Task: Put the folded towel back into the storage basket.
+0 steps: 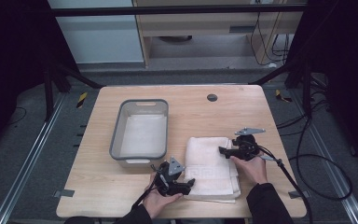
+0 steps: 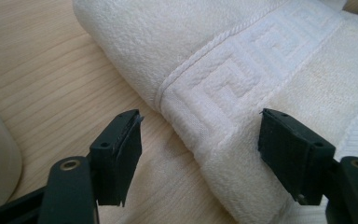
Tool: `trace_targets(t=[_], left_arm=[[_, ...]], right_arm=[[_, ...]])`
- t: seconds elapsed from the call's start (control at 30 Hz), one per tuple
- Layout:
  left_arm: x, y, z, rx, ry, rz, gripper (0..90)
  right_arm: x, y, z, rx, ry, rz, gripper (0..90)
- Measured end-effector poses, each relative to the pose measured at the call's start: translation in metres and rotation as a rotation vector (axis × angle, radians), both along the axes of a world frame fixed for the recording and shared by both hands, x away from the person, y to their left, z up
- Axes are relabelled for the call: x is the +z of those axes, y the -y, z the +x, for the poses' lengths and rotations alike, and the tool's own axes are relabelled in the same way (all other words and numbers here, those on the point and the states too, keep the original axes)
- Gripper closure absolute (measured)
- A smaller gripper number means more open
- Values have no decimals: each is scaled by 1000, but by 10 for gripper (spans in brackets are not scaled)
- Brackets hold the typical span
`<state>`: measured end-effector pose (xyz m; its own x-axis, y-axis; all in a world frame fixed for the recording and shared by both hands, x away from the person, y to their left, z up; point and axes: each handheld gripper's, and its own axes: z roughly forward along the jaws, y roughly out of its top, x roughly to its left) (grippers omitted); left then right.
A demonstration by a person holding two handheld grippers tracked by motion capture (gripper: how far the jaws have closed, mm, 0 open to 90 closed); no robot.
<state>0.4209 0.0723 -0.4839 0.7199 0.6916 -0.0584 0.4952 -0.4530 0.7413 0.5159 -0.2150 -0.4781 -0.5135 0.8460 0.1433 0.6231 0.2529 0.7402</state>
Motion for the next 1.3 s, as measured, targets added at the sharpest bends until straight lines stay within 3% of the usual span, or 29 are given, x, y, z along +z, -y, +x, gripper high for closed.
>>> trace_targets(t=[0.23, 0.57, 0.77, 0.9, 1.1, 1.3], left_arm=[[-5, 2, 2, 9, -16, 3, 286], [-10, 3, 7, 13, -69, -10, 287], [-12, 3, 11, 19, -116, -26, 289], [-13, 3, 12, 11, -133, -37, 306], [-13, 5, 11, -18, -142, -53, 424], [-12, 6, 10, -25, -184, -86, 548]], right_arm=[[-7, -1, 1, 0, -29, -8, 290], [-12, -4, 3, -13, -63, -4, 293], [-13, -5, 4, -14, -82, 7, 329], [-12, -4, 4, -4, -111, 29, 417], [-11, -4, 5, 1, -154, 68, 535], [-10, -4, 4, 4, -169, 88, 621]])
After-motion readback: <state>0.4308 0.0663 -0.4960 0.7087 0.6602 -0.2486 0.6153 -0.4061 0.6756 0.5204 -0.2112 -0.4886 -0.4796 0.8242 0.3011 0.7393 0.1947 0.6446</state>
